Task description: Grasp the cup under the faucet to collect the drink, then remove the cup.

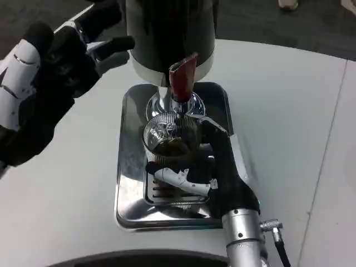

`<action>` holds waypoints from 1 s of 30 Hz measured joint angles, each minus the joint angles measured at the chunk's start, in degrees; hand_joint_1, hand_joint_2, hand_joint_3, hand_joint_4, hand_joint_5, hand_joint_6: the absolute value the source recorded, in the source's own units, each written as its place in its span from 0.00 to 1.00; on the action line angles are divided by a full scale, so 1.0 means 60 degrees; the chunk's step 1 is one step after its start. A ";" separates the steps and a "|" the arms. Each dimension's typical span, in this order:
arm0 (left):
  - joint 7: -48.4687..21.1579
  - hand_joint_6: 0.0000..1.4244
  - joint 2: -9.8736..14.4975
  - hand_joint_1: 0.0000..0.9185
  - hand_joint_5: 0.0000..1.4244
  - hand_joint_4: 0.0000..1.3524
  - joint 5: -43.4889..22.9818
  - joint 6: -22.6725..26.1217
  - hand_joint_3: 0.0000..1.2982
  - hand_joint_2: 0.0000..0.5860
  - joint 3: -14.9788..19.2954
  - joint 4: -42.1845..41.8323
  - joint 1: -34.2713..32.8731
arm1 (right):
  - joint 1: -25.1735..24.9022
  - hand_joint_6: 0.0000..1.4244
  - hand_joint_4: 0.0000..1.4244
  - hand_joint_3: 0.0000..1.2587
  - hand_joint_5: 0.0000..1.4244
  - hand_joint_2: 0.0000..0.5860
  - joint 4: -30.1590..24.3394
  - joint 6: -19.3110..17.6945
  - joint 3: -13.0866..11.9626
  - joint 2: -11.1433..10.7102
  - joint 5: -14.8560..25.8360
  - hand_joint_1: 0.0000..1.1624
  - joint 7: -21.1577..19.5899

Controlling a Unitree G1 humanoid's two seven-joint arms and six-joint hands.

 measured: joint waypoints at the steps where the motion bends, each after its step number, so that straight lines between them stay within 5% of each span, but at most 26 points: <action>1: 0.0001 0.09 -0.0004 0.00 0.11 0.04 0.0005 0.0000 0.12 0.42 0.0002 0.0000 0.0000 | 0.0058 0.74 0.60 0.54 0.59 0.26 -0.0033 0.0004 0.0001 0.0015 -0.0081 0.93 -0.0145; 10: 0.0002 0.09 -0.0024 0.00 0.10 0.03 0.0032 -0.0001 0.11 0.41 0.0009 0.0000 0.0000 | 0.0377 0.84 0.63 0.58 0.65 0.22 -0.0319 0.0097 0.0067 0.0111 -0.0615 0.94 -0.0813; 30: 0.0274 0.00 0.0155 0.00 0.00 0.00 0.0796 -0.0715 0.00 0.40 0.0500 -0.0457 0.0832 | 0.1217 0.90 0.66 0.61 0.66 0.19 -0.1841 0.0459 0.0490 -0.0102 -0.0832 0.94 -0.0337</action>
